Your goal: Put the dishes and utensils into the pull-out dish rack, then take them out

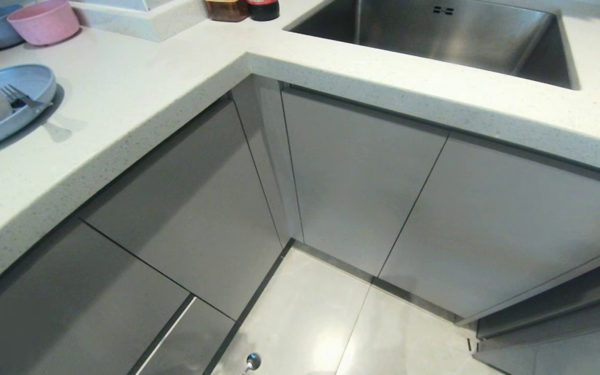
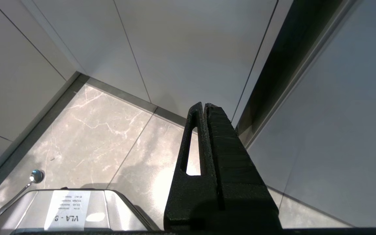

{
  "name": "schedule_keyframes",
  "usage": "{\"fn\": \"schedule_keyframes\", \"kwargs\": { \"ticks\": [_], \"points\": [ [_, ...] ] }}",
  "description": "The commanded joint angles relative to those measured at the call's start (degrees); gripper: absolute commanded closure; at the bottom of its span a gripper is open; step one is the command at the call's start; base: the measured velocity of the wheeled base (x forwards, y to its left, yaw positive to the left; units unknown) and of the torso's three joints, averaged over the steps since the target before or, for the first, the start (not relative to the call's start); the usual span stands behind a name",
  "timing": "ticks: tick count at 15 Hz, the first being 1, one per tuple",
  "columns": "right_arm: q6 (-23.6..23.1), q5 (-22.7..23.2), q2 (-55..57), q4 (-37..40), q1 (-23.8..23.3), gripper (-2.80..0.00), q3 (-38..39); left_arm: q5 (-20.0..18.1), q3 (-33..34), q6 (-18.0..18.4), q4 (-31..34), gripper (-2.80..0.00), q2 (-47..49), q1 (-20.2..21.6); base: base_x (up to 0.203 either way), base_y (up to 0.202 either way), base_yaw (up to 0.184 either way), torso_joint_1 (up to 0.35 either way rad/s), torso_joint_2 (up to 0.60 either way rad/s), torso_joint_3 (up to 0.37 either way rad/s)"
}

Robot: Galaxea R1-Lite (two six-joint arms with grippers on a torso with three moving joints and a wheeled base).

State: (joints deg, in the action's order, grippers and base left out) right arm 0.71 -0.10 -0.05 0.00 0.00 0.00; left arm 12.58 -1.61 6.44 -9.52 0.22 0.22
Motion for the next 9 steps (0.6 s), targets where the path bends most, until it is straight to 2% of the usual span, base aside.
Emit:
{"fn": "schedule_keyframes", "kwargs": {
  "ticks": [1, 4, 5, 7, 9],
  "points": [
    [0.0, 0.01, 0.05, 0.0, 0.0, 0.0, 0.09, -0.83, 1.98, -0.06, 0.63, 0.0, -0.13, 0.04, 0.0, 0.0, 0.0, 0.0, 0.0, 0.0],
    [0.0, 0.01, 0.05, 0.0, 0.0, 0.0, 0.09, -13.05, 1.81, -2.54, 7.87, 0.0, -0.13, 0.04, 0.0, 0.0, 0.0, 0.0, 0.0, 0.0],
    [0.0, 0.01, 0.05, 0.0, 0.0, 0.0, 0.09, -14.51, 2.56, -3.23, 7.72, 0.0, -0.13, 0.04, 0.0, 0.0, 0.0, 0.0, 0.0, 0.0],
    [0.0, 0.01, 0.05, 0.0, 0.0, 0.0, 0.09, -14.4, 2.4, -4.44, 7.73, 0.0, -0.13, 0.04, 0.0, 0.0, 0.0, 0.0, 0.0, 0.0],
    [0.0, 0.01, 0.05, 0.0, 0.0, 0.0, 0.09, -13.34, 2.4, -7.26, 7.68, 0.0, -0.13, 0.04, 0.0, 0.0, 0.0, 0.0, 0.0, 0.0]
  ]
}}
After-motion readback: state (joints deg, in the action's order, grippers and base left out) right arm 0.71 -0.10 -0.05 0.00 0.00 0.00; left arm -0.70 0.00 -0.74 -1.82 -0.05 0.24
